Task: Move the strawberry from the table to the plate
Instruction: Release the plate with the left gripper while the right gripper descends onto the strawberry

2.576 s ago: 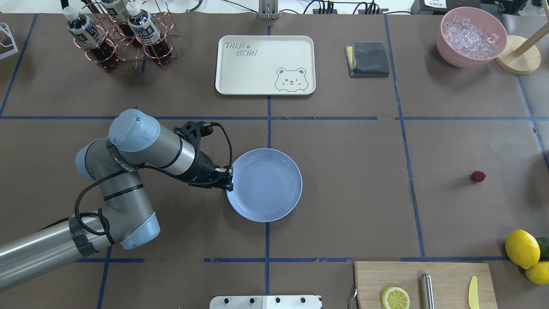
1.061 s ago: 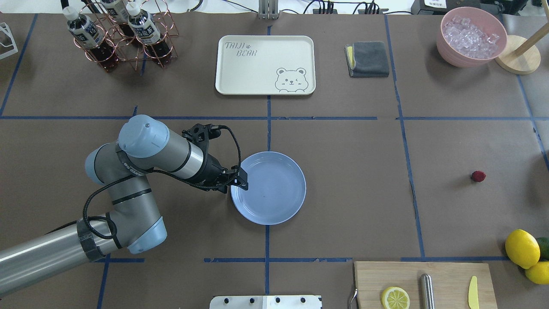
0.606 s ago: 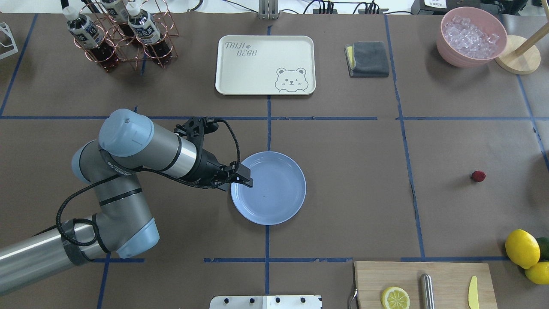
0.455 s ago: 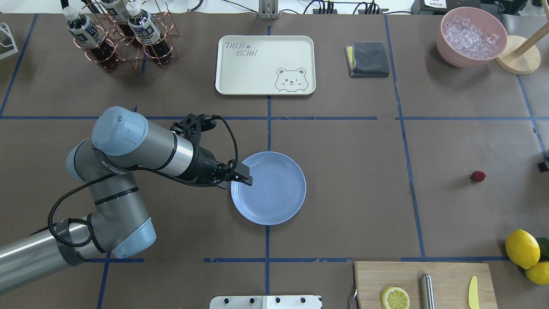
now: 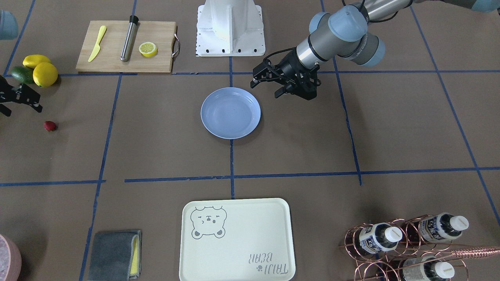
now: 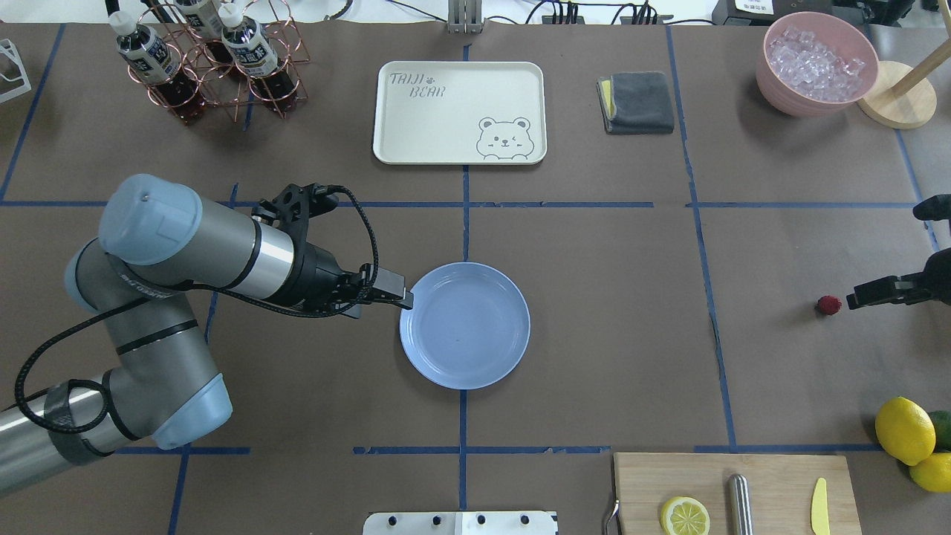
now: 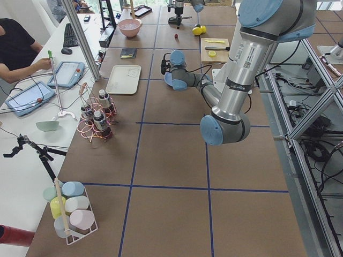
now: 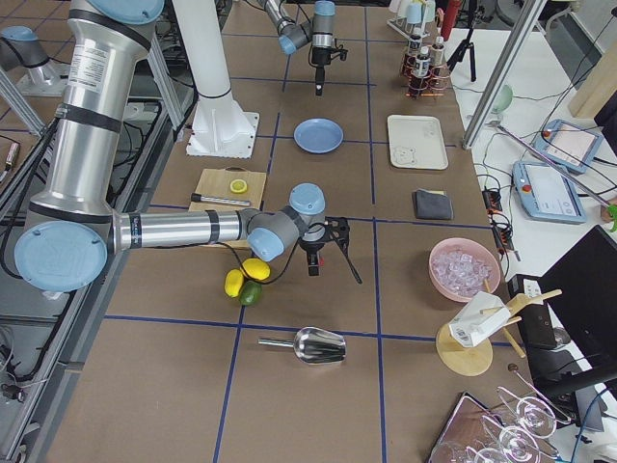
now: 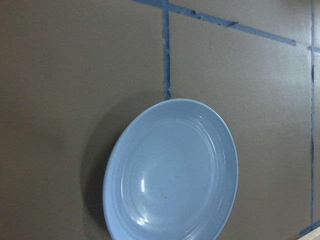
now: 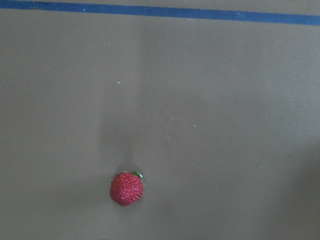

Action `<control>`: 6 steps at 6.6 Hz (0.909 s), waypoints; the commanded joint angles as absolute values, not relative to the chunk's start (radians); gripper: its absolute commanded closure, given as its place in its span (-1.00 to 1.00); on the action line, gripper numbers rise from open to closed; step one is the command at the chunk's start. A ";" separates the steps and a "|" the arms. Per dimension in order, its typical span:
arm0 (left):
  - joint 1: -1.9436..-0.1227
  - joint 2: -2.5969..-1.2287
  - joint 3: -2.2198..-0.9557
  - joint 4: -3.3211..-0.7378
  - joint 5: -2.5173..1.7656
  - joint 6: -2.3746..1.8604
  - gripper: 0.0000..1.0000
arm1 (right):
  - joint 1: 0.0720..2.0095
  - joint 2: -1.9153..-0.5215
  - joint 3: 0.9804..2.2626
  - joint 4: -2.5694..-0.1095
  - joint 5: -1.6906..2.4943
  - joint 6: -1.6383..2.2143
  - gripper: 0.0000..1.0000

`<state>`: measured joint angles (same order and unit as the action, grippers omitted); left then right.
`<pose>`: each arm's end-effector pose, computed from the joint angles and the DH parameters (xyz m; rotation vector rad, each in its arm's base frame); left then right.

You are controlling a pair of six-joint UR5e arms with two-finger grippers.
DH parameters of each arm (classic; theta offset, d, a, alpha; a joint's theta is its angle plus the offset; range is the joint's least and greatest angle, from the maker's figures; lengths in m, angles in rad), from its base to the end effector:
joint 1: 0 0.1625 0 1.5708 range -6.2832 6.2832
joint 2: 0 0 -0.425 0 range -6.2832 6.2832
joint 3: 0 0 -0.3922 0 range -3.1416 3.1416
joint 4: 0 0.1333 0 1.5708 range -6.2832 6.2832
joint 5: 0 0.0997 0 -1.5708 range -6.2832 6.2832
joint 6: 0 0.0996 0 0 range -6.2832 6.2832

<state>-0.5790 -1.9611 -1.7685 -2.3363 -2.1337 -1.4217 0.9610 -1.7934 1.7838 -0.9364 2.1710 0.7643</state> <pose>0.4515 -0.3909 0.2588 0.0258 1.3872 0.0221 -0.1816 -0.3944 0.5891 0.1000 -0.8316 -0.0421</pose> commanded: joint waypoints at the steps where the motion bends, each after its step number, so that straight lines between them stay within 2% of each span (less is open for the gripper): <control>1: -0.581 -1.930 -1.790 -2.335 -2.131 -1.428 -1.00 | 0.890 -1.735 1.737 -0.922 2.119 0.816 -1.00; 5: -0.580 -1.933 -1.789 -2.335 -2.126 -1.503 -1.00 | 0.868 -1.708 1.651 -0.858 2.080 0.818 -0.84; 6: -0.580 -1.934 -1.790 -2.335 -2.126 -1.505 -1.00 | 0.868 -1.698 1.646 -0.857 2.080 0.816 -0.72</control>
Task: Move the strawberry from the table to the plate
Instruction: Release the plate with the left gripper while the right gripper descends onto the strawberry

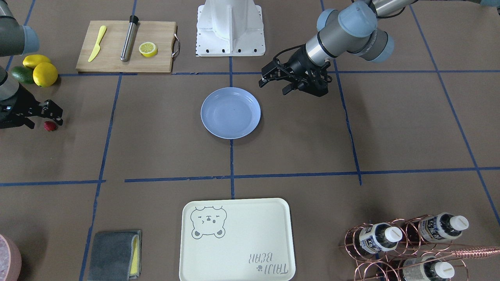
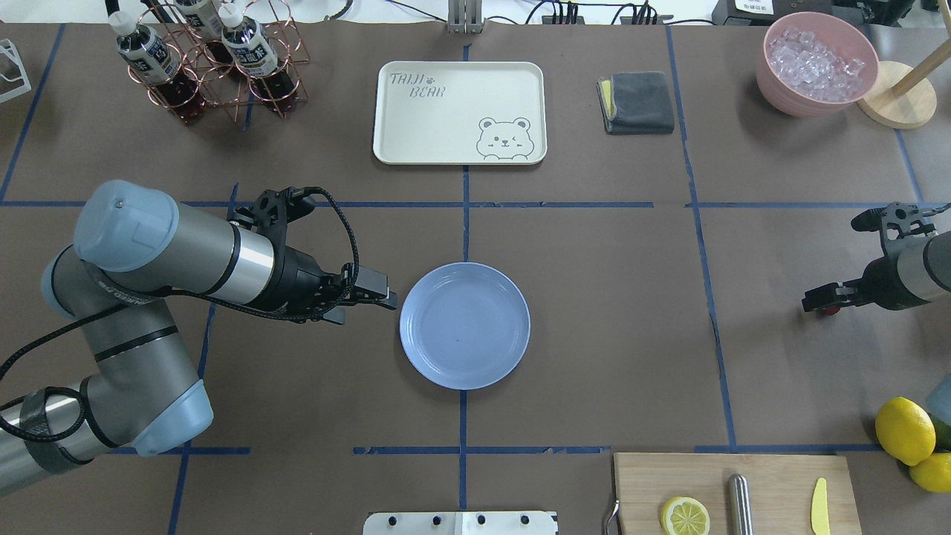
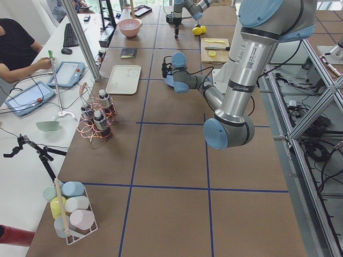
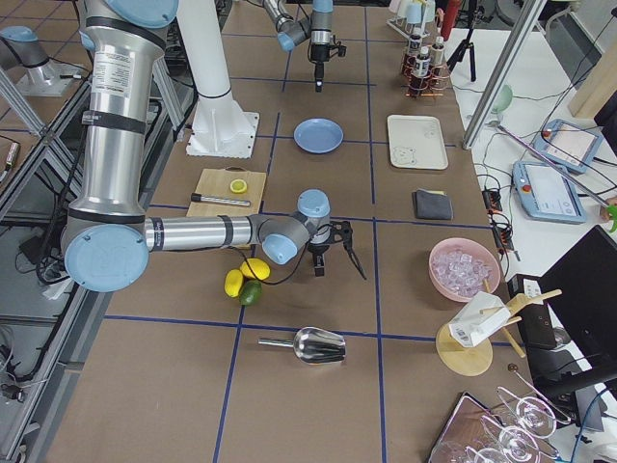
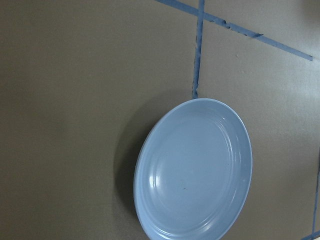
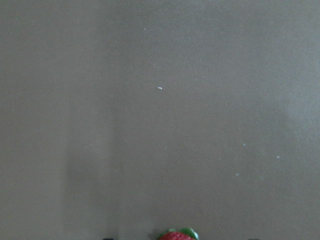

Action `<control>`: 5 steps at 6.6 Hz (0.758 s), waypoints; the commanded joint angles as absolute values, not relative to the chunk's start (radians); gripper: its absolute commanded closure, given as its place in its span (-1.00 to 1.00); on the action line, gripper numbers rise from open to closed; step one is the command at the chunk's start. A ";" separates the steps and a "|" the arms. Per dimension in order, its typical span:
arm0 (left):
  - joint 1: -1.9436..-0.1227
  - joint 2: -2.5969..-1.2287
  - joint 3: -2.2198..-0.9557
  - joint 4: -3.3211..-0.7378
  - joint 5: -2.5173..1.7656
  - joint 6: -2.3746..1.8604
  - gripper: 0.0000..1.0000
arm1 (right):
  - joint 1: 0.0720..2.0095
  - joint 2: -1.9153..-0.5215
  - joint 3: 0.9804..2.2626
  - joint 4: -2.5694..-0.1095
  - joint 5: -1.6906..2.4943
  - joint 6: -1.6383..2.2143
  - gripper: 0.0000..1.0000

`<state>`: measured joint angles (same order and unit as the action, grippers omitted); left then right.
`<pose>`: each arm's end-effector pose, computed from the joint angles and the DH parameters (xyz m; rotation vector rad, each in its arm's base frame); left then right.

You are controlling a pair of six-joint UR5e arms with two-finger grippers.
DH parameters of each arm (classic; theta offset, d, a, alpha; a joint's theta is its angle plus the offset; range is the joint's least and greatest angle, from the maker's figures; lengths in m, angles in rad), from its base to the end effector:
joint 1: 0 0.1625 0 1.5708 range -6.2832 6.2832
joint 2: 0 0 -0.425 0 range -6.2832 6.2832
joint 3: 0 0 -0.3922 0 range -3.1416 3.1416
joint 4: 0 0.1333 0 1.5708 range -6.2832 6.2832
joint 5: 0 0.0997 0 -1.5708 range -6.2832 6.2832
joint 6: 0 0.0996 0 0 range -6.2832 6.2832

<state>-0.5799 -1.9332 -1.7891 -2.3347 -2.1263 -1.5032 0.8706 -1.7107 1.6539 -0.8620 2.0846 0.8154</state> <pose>0.4438 -0.3872 0.2665 -0.0279 1.3790 -0.0551 -0.2346 -0.4093 0.6141 0.1224 -0.7970 -0.0586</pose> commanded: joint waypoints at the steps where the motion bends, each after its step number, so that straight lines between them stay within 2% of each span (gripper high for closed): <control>1: -0.580 -1.934 -1.789 -2.335 -2.126 -1.505 -1.00 | 0.870 -1.701 1.647 -0.857 2.082 0.816 -0.29; 2: -0.580 -1.936 -1.789 -2.335 -2.126 -1.505 -1.00 | 0.871 -1.709 1.651 -0.856 2.085 0.815 0.14; 3: -0.578 -1.937 -1.789 -2.335 -2.126 -1.519 -1.00 | 0.873 -1.719 1.658 -0.856 2.091 0.813 0.19; 4: -0.577 -1.939 -1.789 -2.335 -2.126 -1.532 -1.00 | 0.873 -1.730 1.658 -0.847 2.092 0.811 0.36; 5: -0.578 -1.940 -1.790 -2.335 -2.126 -1.534 -1.00 | 0.874 -1.735 1.701 -0.856 2.097 0.816 0.99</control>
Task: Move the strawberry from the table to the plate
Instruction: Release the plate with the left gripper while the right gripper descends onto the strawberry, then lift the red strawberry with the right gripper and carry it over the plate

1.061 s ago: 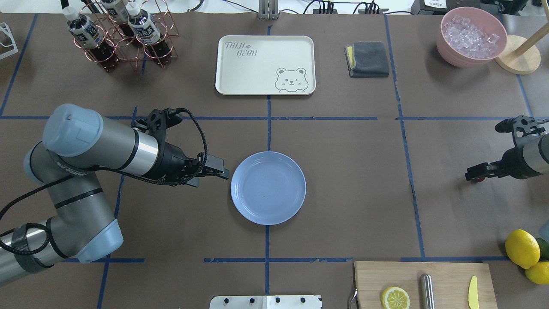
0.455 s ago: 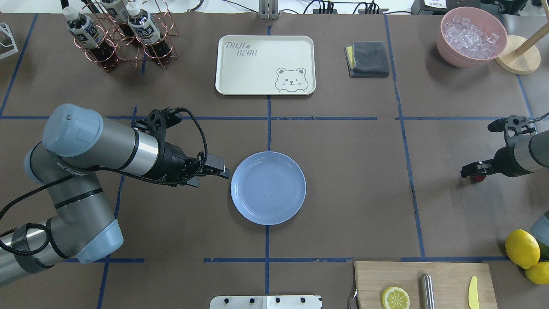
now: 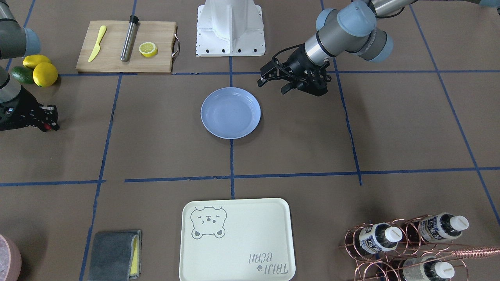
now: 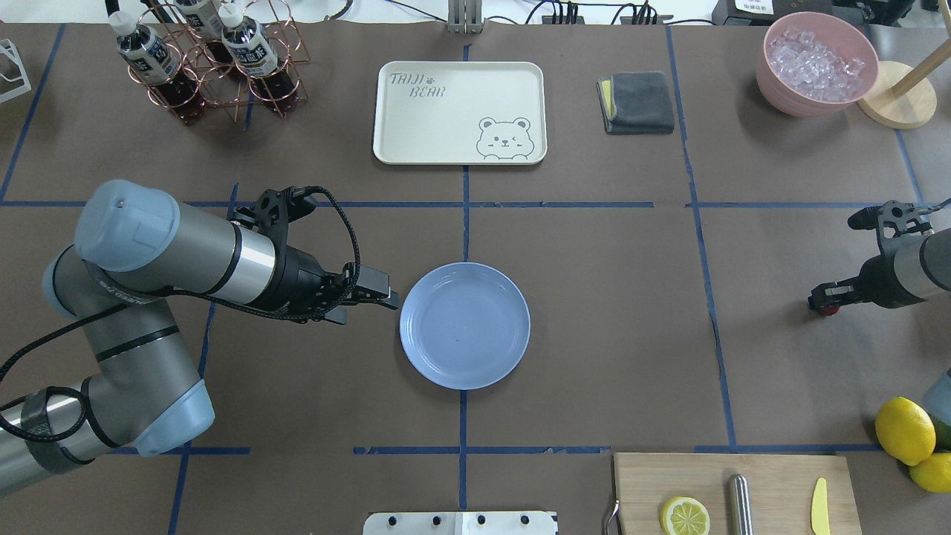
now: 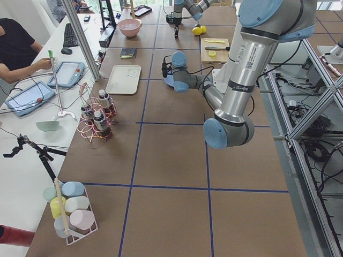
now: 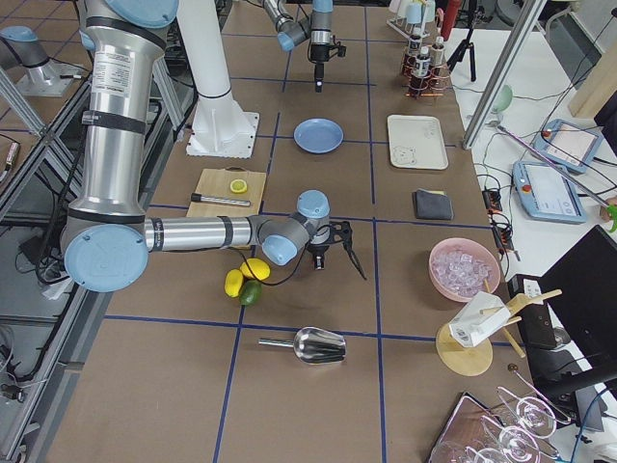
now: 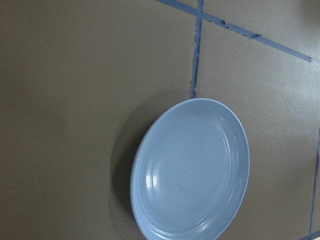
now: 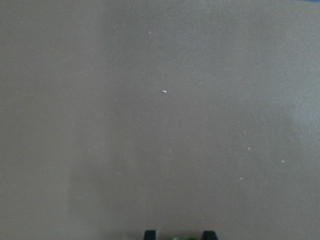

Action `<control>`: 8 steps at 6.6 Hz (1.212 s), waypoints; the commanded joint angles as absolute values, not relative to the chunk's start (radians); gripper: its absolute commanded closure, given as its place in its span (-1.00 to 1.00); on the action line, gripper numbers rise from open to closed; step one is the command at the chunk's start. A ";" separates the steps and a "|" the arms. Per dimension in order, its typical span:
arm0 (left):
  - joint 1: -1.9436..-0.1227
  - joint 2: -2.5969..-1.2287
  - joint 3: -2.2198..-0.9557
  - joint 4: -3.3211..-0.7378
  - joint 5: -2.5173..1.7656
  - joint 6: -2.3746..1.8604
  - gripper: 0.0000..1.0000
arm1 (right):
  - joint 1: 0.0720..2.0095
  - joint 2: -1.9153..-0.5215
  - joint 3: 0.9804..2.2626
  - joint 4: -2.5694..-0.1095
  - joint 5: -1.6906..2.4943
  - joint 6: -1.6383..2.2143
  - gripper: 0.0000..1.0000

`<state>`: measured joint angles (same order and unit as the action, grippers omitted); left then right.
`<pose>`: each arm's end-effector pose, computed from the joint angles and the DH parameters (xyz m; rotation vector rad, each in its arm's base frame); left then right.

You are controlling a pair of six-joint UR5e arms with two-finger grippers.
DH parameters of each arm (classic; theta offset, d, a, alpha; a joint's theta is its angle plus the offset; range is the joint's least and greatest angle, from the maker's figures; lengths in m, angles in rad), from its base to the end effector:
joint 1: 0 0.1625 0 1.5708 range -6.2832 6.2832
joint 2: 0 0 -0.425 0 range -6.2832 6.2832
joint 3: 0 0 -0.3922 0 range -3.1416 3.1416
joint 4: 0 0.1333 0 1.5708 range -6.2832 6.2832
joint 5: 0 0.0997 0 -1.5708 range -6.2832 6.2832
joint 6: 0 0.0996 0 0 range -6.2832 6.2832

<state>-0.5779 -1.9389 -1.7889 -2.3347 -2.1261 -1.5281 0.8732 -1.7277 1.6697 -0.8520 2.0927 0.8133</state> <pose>0.4451 -0.3867 0.2633 -0.0439 1.3834 -0.0723 -0.2294 -0.4038 0.6120 0.1252 -0.8075 -0.0632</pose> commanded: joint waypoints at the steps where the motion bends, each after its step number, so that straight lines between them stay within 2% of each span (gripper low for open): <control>1: -0.578 -1.940 -1.795 -2.335 -2.126 -1.546 -1.00 | 0.874 -1.735 1.753 -0.867 2.117 0.830 1.00; 2: -0.584 -1.933 -1.814 -2.335 -2.129 -1.546 -1.00 | 0.858 -1.705 1.841 -0.940 2.123 0.983 1.00; 3: -0.606 -1.904 -1.836 -2.336 -2.137 -1.543 -1.00 | 0.798 -1.581 1.883 -1.015 2.114 1.169 1.00; 4: -0.627 -1.863 -1.865 -2.338 -2.141 -1.539 -1.00 | 0.723 -1.475 1.885 -1.040 2.079 1.290 1.00; 6: -0.678 -1.807 -1.885 -2.338 -2.132 -1.532 -1.00 | 0.562 -1.218 1.884 -1.244 1.934 1.510 1.00; 7: -0.690 -1.792 -1.887 -2.338 -2.132 -1.532 -1.00 | 0.476 -1.098 1.858 -1.347 1.858 1.569 1.00; 8: -0.692 -1.789 -1.885 -2.338 -2.129 -1.532 -1.00 | 0.439 -0.989 1.767 -1.383 1.809 1.619 1.00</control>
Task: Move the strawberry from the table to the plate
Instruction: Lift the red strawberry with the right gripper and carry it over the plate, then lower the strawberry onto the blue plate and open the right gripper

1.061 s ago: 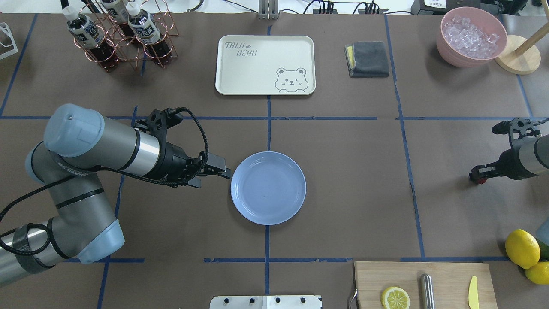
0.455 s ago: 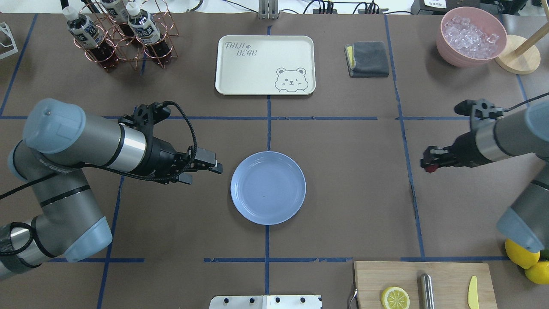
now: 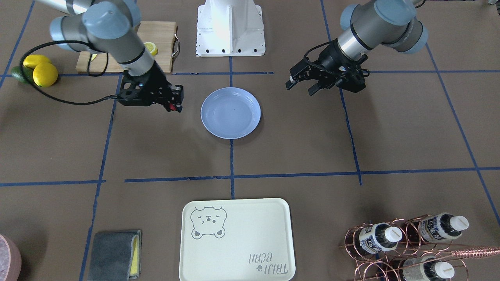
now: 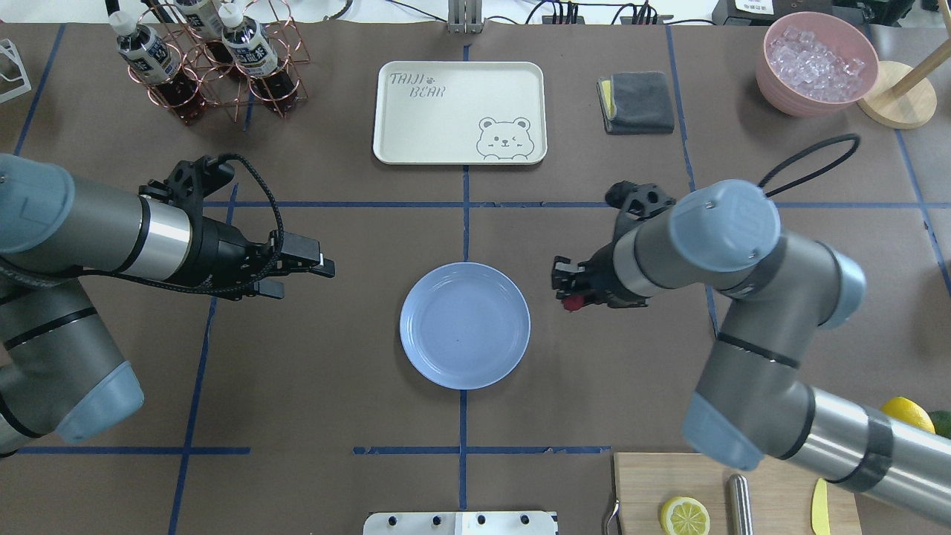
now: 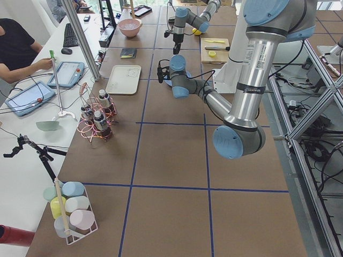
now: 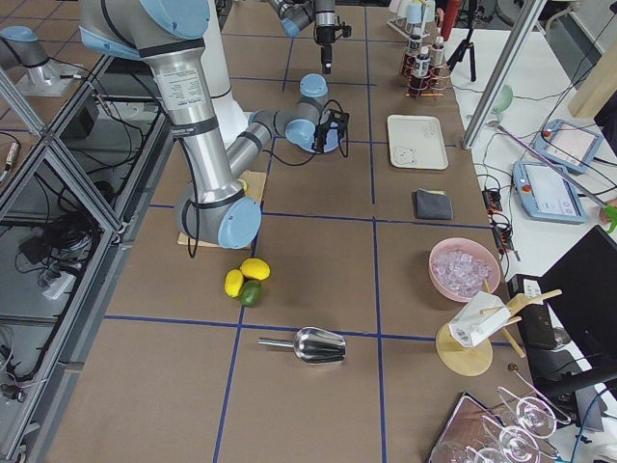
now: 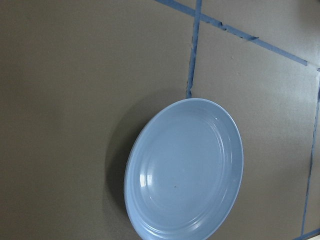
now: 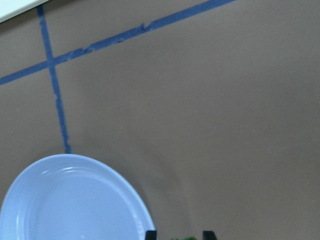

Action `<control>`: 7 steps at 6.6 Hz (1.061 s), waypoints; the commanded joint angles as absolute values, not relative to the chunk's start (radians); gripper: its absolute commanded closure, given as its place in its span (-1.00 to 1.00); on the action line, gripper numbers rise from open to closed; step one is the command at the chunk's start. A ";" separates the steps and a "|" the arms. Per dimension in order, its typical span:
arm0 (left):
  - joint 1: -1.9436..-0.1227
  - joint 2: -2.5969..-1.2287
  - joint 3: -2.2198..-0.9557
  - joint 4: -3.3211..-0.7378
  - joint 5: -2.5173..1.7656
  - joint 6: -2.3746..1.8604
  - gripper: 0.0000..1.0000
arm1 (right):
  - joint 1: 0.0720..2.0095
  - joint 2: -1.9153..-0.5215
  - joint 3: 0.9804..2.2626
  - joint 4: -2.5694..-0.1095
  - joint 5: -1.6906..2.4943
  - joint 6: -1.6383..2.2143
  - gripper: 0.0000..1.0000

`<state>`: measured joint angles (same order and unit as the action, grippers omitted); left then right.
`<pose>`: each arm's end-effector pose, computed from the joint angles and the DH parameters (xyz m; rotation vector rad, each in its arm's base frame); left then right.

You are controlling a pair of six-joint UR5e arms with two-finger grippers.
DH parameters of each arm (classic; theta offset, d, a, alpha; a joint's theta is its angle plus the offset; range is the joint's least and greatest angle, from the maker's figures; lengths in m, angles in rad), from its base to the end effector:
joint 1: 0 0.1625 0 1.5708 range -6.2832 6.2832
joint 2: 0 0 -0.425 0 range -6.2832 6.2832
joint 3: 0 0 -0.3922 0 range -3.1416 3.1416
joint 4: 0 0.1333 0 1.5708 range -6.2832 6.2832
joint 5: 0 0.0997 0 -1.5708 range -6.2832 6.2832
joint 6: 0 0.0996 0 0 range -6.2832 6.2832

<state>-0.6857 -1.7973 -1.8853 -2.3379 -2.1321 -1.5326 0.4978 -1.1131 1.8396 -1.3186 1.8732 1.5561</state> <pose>0.3663 -0.4034 0.3003 0.0031 1.3514 -0.1792 -0.4913 -0.3850 0.2536 -0.0227 -1.0127 0.2934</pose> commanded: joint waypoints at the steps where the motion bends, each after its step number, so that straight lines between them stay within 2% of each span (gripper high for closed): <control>1: -0.693 -1.778 -1.884 -2.338 -2.129 -1.532 -1.00 | 0.427 -0.918 1.682 -1.384 1.802 1.649 1.00; 2: -0.695 -1.778 -1.878 -2.338 -2.129 -1.532 -1.00 | 0.407 -0.870 1.614 -1.384 1.763 1.651 1.00; 4: -0.693 -1.778 -1.876 -2.338 -2.128 -1.532 -1.00 | 0.399 -0.850 1.559 -1.385 1.752 1.651 1.00; 7: -0.690 -1.776 -1.875 -2.338 -2.128 -1.534 -1.00 | 0.382 -0.844 1.542 -1.427 1.750 1.644 1.00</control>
<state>-0.6905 -1.7768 -1.8739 -2.3378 -2.1276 -1.5338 0.3877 -0.8453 1.5514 -1.4156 1.7515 1.6470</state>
